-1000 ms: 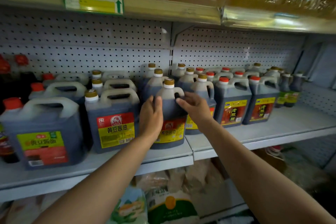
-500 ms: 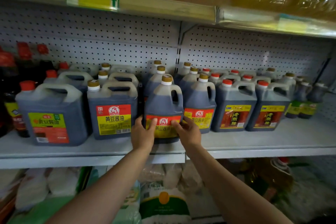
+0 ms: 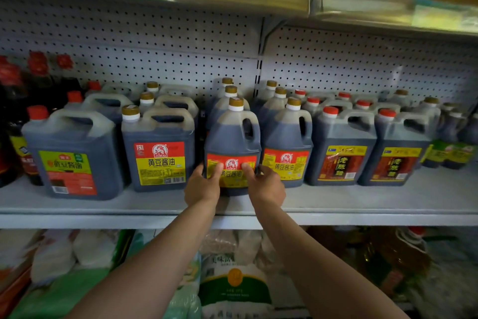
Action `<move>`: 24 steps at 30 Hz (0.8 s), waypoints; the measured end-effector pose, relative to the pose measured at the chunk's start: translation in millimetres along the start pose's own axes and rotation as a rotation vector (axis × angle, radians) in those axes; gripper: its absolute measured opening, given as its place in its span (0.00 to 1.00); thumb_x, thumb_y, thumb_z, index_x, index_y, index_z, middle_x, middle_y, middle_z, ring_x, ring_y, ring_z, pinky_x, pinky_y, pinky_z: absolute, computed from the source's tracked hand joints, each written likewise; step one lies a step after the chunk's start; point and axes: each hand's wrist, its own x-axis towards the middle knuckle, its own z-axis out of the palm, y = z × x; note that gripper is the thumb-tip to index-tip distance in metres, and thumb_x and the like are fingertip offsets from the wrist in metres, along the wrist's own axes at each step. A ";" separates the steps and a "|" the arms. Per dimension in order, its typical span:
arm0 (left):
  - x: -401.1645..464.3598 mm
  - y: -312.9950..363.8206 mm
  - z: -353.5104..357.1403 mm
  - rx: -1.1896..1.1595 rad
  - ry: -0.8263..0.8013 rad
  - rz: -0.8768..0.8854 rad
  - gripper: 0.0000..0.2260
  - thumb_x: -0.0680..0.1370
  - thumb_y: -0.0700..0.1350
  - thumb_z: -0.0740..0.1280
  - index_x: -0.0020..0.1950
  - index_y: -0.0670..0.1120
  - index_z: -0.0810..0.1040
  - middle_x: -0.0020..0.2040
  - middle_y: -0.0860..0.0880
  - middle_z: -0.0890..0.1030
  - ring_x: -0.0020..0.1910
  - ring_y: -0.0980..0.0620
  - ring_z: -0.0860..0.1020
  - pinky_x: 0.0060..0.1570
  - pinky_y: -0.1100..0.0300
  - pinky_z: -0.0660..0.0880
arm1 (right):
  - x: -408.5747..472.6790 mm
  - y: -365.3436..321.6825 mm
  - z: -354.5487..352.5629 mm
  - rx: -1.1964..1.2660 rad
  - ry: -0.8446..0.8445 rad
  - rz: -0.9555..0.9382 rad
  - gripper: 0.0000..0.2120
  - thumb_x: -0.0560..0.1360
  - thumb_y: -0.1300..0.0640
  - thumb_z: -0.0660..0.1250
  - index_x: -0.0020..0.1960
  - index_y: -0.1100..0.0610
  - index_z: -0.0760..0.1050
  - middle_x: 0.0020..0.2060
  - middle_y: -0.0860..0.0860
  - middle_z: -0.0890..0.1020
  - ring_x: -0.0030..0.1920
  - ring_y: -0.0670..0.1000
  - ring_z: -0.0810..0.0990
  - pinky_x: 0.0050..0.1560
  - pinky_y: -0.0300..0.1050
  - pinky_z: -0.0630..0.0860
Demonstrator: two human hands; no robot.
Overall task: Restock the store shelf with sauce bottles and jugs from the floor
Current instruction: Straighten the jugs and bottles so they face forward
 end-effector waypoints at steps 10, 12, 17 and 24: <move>-2.0 -7.5 3.4 -0.061 0.019 0.143 0.27 0.81 0.62 0.58 0.79 0.55 0.62 0.76 0.48 0.70 0.71 0.43 0.70 0.66 0.47 0.69 | -2.8 20.9 16.9 0.098 0.067 -0.160 0.23 0.80 0.39 0.65 0.71 0.46 0.68 0.54 0.46 0.84 0.56 0.53 0.83 0.47 0.46 0.75; -16.7 -22.2 3.8 -0.108 0.032 0.291 0.25 0.83 0.61 0.56 0.79 0.60 0.60 0.77 0.51 0.67 0.72 0.47 0.70 0.66 0.48 0.69 | -12.6 38.9 26.4 0.169 0.072 -0.327 0.20 0.82 0.41 0.62 0.72 0.42 0.68 0.61 0.44 0.81 0.61 0.49 0.80 0.53 0.48 0.78; -24.4 -43.2 5.5 0.010 -0.121 0.388 0.21 0.83 0.62 0.53 0.76 0.70 0.57 0.81 0.52 0.56 0.79 0.52 0.56 0.73 0.50 0.61 | -19.1 48.5 40.9 0.241 -0.018 -0.375 0.20 0.85 0.44 0.56 0.76 0.36 0.66 0.79 0.43 0.64 0.78 0.37 0.55 0.69 0.40 0.65; -26.8 -34.5 6.6 0.096 -0.196 0.337 0.21 0.82 0.63 0.48 0.76 0.73 0.49 0.82 0.50 0.50 0.80 0.48 0.54 0.72 0.48 0.61 | -20.0 44.8 44.3 0.306 -0.060 -0.330 0.20 0.85 0.46 0.56 0.76 0.34 0.63 0.80 0.46 0.61 0.79 0.41 0.53 0.74 0.46 0.65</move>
